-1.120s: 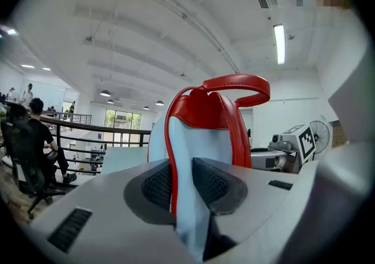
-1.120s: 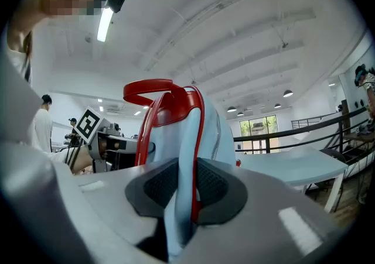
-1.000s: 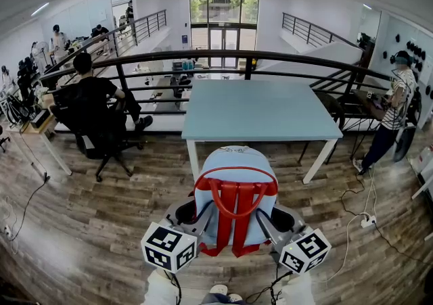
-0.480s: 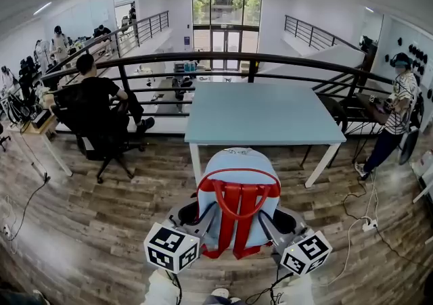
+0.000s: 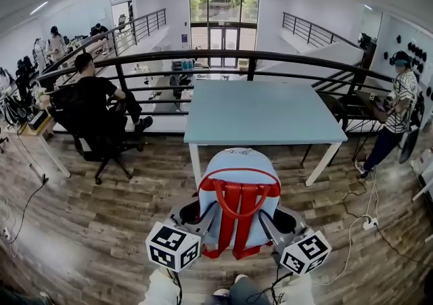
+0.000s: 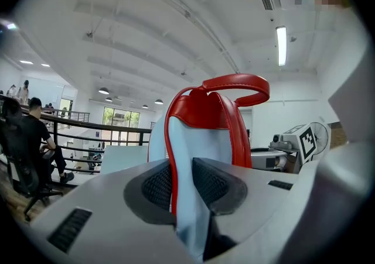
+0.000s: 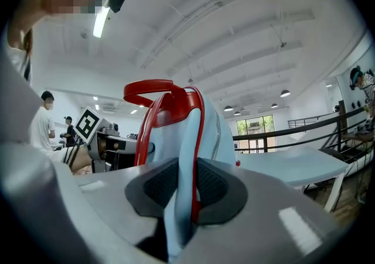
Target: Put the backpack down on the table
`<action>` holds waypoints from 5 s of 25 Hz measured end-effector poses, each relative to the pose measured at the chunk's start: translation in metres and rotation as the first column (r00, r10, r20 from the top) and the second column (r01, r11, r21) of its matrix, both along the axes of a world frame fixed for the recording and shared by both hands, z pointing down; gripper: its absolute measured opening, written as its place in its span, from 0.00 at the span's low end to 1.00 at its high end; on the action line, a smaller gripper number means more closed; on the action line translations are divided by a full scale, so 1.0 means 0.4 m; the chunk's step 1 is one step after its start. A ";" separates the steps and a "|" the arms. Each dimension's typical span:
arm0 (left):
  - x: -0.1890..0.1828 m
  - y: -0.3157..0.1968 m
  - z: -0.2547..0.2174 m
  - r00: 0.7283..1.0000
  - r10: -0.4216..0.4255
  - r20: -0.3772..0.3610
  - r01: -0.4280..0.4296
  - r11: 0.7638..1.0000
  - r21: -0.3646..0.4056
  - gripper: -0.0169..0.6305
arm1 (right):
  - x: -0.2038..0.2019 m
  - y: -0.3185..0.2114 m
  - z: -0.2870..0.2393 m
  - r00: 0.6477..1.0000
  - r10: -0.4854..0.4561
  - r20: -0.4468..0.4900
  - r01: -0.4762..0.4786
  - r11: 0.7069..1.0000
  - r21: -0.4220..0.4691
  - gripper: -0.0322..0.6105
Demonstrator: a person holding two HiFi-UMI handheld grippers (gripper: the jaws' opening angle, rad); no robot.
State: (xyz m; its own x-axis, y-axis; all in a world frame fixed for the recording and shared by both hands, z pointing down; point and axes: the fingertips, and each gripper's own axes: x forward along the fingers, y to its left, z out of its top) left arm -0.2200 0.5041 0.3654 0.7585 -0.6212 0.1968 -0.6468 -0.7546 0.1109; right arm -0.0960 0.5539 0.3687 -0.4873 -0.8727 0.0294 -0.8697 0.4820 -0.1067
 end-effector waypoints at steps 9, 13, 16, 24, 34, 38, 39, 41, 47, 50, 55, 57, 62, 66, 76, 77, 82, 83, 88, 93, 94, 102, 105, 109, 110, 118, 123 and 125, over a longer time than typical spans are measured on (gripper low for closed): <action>0.053 -0.122 0.032 1.000 0.003 0.001 -0.003 1.000 -0.016 0.17 | 0.053 -0.119 0.030 1.000 0.009 -0.002 -0.009 1.000 -0.008 0.19; 0.108 -0.221 0.045 1.000 -0.012 0.003 0.012 1.000 -0.017 0.17 | 0.110 -0.222 0.041 1.000 0.000 -0.003 0.000 1.000 -0.008 0.19; 0.150 -0.316 0.043 0.999 -0.033 0.004 0.033 0.999 -0.012 0.17 | 0.154 -0.324 0.039 1.000 -0.014 -0.003 0.014 1.000 -0.004 0.19; 0.254 -0.577 0.010 0.996 -0.085 -0.008 0.085 0.996 0.005 0.17 | 0.265 -0.602 0.006 0.998 -0.066 -0.012 0.066 0.998 0.017 0.19; 0.397 -0.814 0.003 0.990 -0.141 -0.006 0.141 0.990 0.017 0.17 | 0.412 -0.856 0.002 0.993 -0.114 -0.009 0.114 0.993 0.036 0.19; 0.422 -0.866 0.017 0.989 -0.150 -0.013 0.151 0.988 0.017 0.17 | 0.440 -0.913 0.015 0.994 -0.112 -0.003 0.112 0.993 0.030 0.19; 0.427 -0.883 0.026 0.988 -0.152 -0.012 0.152 0.988 0.009 0.17 | 0.444 -0.929 0.022 0.994 -0.114 -0.004 0.114 0.993 0.026 0.19; 0.437 -0.920 0.041 0.989 -0.150 -0.003 0.150 0.989 -0.003 0.18 | 0.453 -0.962 0.035 0.993 -0.115 -0.001 0.115 0.993 0.019 0.19; 0.460 -1.043 0.068 0.992 -0.127 0.010 0.127 0.992 -0.012 0.18 | 0.473 -1.076 0.064 0.995 -0.095 0.012 0.095 0.995 0.005 0.19; 0.472 -1.120 0.081 0.993 -0.114 0.006 0.114 0.993 -0.018 0.18 | 0.484 -1.149 0.074 0.997 -0.080 0.007 0.080 0.997 0.001 0.19; 0.483 -1.274 0.082 0.996 -0.094 0.004 0.094 0.996 -0.011 0.18 | 0.493 -1.296 0.075 0.998 -0.058 0.004 0.058 0.998 0.003 0.19; 0.489 -1.337 0.080 0.996 -0.085 0.000 0.085 0.996 -0.010 0.18 | 0.498 -1.356 0.072 0.999 -0.049 0.000 0.049 0.999 0.003 0.19; 0.484 -1.501 0.070 0.998 -0.061 -0.002 0.061 0.998 -0.015 0.18 | 0.491 -1.512 0.063 1.000 -0.019 0.004 0.019 1.000 -0.004 0.19; 0.482 -1.635 0.062 0.999 -0.047 -0.007 0.047 0.999 -0.013 0.18 | 0.486 -1.642 0.050 1.000 -0.005 -0.008 0.004 1.000 -0.002 0.19; 0.446 -1.886 0.076 0.999 -0.034 -0.007 0.034 0.999 -0.023 0.18 | 0.448 -1.888 0.062 1.000 0.018 -0.014 -0.018 1.000 -0.018 0.19; 0.446 -1.903 0.083 0.999 -0.034 -0.006 0.034 0.999 -0.027 0.18 | 0.448 -1.905 0.068 1.000 0.018 -0.015 -0.018 1.000 -0.021 0.19; 0.462 -1.977 0.120 0.999 -0.033 -0.004 0.033 0.998 -0.045 0.18 | 0.465 -1.980 0.105 1.000 0.020 -0.016 -0.021 0.999 -0.042 0.19; 0.466 -1.991 0.126 0.999 -0.034 -0.004 0.034 0.998 -0.048 0.18 | 0.469 -1.995 0.110 1.000 0.019 -0.016 -0.020 0.999 -0.046 0.19; 0.483 -2.063 0.143 0.999 -0.042 -0.004 0.042 0.997 -0.071 0.18 | 0.487 -2.069 0.125 1.000 0.010 -0.017 -0.011 0.997 -0.070 0.19; 0.499 -2.141 0.176 0.998 -0.068 0.012 0.069 0.993 -0.091 0.18 | 0.506 -2.156 0.160 1.000 -0.012 -0.010 0.011 0.995 -0.098 0.19; 0.506 -2.157 0.181 0.997 -0.072 0.013 0.073 0.993 -0.095 0.18 | 0.514 -2.175 0.166 1.000 -0.016 -0.009 0.015 0.995 -0.103 0.19; 0.552 -2.284 0.208 0.995 -0.096 0.019 0.097 0.991 -0.090 0.18 | 0.564 -2.315 0.197 0.999 -0.051 0.000 0.050 0.991 -0.121 0.19; 0.583 -2.336 0.214 0.995 -0.099 0.020 0.100 0.993 -0.064 0.18 | 0.594 -2.369 0.206 0.998 -0.064 -0.010 0.063 0.992 -0.113 0.19; 0.624 -2.404 0.224 0.994 -0.107 0.023 0.108 0.994 -0.034 0.18 | 0.635 -2.441 0.218 0.996 -0.084 -0.044 0.079 0.992 -0.099 0.20; 0.631 -2.421 0.229 0.994 -0.109 0.024 0.110 0.994 -0.029 0.18 | 0.642 -2.460 0.223 0.995 -0.089 -0.052 0.084 0.992 -0.096 0.20; 0.694 -2.545 0.303 0.990 -0.122 0.068 0.124 0.992 -0.015 0.18 | 0.706 -2.593 0.314 0.992 -0.109 -0.066 0.100 0.987 -0.126 0.20; 0.723 -2.608 0.363 0.990 -0.118 0.082 0.120 0.992 -0.021 0.18 | 0.732 -2.656 0.377 0.987 -0.124 -0.104 0.107 0.983 -0.152 0.21; 0.727 -2.628 0.391 0.988 -0.123 0.091 0.125 0.992 -0.018 0.18 | 0.736 -2.679 0.404 0.984 -0.131 -0.122 0.110 0.981 -0.160 0.21</action>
